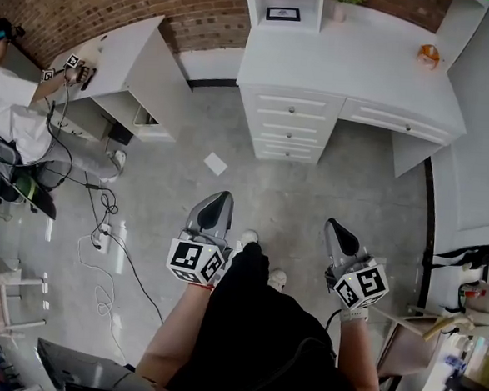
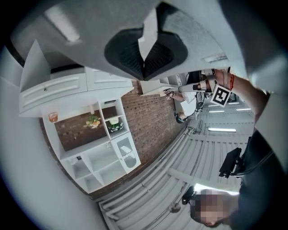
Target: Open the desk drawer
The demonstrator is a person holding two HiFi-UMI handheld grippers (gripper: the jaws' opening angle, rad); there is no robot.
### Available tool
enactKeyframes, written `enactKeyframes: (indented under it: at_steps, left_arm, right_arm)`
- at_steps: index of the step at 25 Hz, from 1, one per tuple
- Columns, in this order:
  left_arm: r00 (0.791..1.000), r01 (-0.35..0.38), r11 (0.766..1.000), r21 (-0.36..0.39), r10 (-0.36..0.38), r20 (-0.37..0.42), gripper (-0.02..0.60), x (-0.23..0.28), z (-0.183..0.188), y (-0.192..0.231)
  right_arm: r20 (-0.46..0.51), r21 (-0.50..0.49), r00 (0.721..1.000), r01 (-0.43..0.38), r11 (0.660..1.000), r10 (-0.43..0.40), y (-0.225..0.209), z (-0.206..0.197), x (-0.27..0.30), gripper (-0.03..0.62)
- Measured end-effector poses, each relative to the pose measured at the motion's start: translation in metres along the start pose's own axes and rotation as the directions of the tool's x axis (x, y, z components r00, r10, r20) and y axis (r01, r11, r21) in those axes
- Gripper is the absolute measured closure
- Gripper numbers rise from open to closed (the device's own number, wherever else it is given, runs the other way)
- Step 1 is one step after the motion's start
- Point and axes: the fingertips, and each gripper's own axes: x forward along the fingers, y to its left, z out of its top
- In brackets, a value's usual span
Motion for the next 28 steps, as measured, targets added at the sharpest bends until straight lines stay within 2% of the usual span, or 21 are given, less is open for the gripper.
enactKeyframes:
  at_steps: [7, 15, 20, 28]
  left_arm:
    - [0.999, 0.050, 0.998, 0.030, -0.050, 0.005, 0.580, 0.053, 0.011, 0.000]
    - [0.996, 0.088, 0.996, 0.020, -0.087, -0.012, 0.580, 0.123, 0.029, 0.027]
    - [0.992, 0.106, 0.994, -0.002, -0.106, -0.063, 0.580, 0.151, 0.014, 0.053]
    - [0.984, 0.145, 0.989, -0.040, -0.149, -0.102, 0.580, 0.208, 0.004, 0.094]
  right_arm:
    - [0.012, 0.003, 0.999, 0.031, 1.000, -0.031, -0.037, 0.010, 0.027, 0.592]
    - [0.007, 0.013, 0.997, 0.080, 0.997, -0.080, -0.075, 0.034, 0.087, 0.592]
    - [-0.020, 0.043, 0.994, 0.106, 0.993, -0.105, -0.084, 0.022, 0.125, 0.592]
    - [-0.066, 0.067, 0.989, 0.139, 0.988, -0.135, -0.102, 0.012, 0.185, 0.592]
